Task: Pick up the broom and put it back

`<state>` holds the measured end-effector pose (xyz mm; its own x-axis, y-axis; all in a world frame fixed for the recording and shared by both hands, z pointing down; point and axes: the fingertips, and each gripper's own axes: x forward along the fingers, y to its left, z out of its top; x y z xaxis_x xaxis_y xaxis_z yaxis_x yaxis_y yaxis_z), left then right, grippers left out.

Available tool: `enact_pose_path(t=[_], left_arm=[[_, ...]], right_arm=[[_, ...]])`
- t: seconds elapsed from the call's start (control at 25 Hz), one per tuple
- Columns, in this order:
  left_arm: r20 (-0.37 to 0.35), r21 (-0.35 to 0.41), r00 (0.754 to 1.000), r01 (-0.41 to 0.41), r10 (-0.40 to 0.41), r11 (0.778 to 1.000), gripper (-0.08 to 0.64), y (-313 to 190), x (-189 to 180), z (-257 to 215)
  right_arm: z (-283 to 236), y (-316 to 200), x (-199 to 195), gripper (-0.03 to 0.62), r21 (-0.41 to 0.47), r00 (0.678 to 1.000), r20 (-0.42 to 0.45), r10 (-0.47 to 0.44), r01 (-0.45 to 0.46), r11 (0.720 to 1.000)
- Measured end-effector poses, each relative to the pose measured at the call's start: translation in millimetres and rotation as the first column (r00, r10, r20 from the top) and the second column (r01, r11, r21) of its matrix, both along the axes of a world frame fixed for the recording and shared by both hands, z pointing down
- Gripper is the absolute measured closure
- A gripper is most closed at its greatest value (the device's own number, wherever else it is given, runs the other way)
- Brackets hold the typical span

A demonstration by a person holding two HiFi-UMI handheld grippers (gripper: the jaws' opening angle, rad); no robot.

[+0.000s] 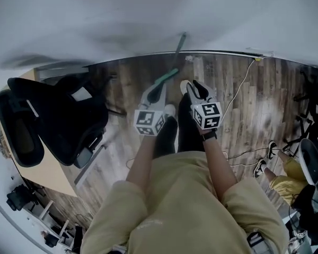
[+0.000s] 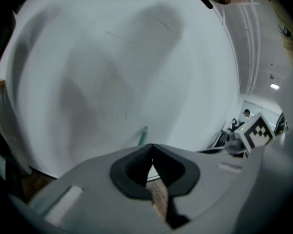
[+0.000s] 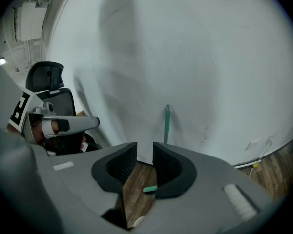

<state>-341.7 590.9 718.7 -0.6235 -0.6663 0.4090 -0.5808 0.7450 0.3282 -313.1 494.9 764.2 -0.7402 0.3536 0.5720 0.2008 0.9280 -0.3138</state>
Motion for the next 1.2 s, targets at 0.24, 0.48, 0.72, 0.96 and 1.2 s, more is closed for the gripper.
enact_pose_path(t=[0.24, 0.48, 0.72, 0.96, 1.2], left_arm=[[-0.034, -0.045, 0.999, 0.001, -0.002, 0.999, 0.558, -7, -24, 43], [-0.056, -0.042, 0.997, 0.044, -0.046, 0.998, 0.557, -2, -45, 63], [-0.071, -0.021, 0.996, 0.053, -0.054, 0.998, 0.557, -8, -54, 73], [-0.089, 0.025, 0.992, 0.088, -0.086, 0.996, 0.558, -5, -57, 72], [-0.065, -0.034, 0.996, 0.058, -0.06, 0.998, 0.558, -1, -52, 79]], right_arm=[[64, -3, -24, 0.449, -0.003, 0.997, -0.074, -0.025, 0.025, 1.0], [114, 4, -62, 0.4, -0.006, 0.993, -0.105, -0.046, 0.046, 0.999], [154, 8, -109, 0.371, -0.026, 0.991, -0.118, -0.056, 0.053, 0.998], [186, -1, -154, 0.368, -0.062, 0.99, -0.143, 0.001, -0.01, 0.998], [187, -4, -192, 0.408, -0.082, 0.994, -0.106, 0.015, -0.023, 0.996]])
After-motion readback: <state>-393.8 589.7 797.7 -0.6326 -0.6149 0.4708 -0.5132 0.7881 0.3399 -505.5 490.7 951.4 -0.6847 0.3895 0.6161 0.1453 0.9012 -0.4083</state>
